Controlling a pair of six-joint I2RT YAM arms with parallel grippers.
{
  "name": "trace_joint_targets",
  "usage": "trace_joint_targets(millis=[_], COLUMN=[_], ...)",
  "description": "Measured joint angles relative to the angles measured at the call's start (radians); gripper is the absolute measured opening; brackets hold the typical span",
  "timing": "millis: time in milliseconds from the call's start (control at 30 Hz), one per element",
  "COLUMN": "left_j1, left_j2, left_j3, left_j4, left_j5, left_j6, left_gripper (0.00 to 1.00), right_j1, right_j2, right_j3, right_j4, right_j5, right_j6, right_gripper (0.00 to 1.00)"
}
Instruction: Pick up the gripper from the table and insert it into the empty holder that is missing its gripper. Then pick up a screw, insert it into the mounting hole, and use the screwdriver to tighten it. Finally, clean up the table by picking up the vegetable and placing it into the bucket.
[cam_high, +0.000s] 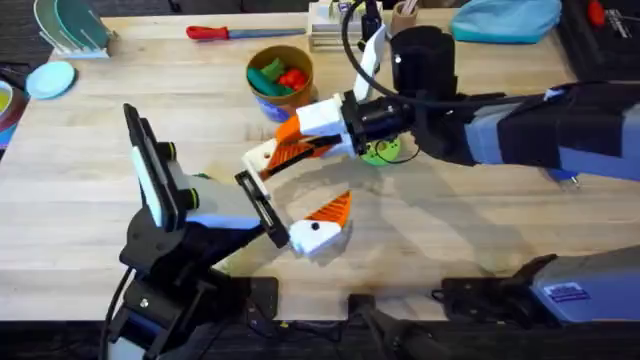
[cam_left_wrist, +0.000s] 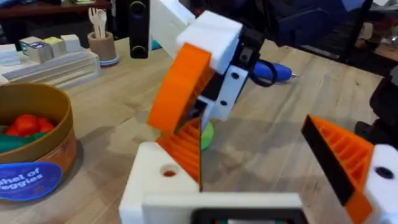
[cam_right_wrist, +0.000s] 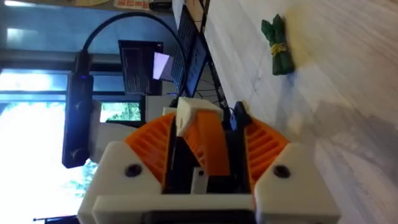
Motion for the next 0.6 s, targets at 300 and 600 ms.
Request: trace_joint_targets(millis=[300, 600], left_j1=[0.0, 0.0], left_j2=[0.0, 0.0], left_j3=[0.0, 0.0], left_j4=[0.0, 0.0], left_j5=[0.003, 0.004], left_j6=[0.003, 0.003], left_gripper=[0.992, 0.992], right_j1=[-0.044, -0.18], right_j2=[0.0, 0.0], right_j3=[0.0, 0.017], right_j4=[0.005, 0.003], right_j5=[0.041, 0.136], right_j6=[-0.019, -0.155], right_gripper=[0.852, 0.951])
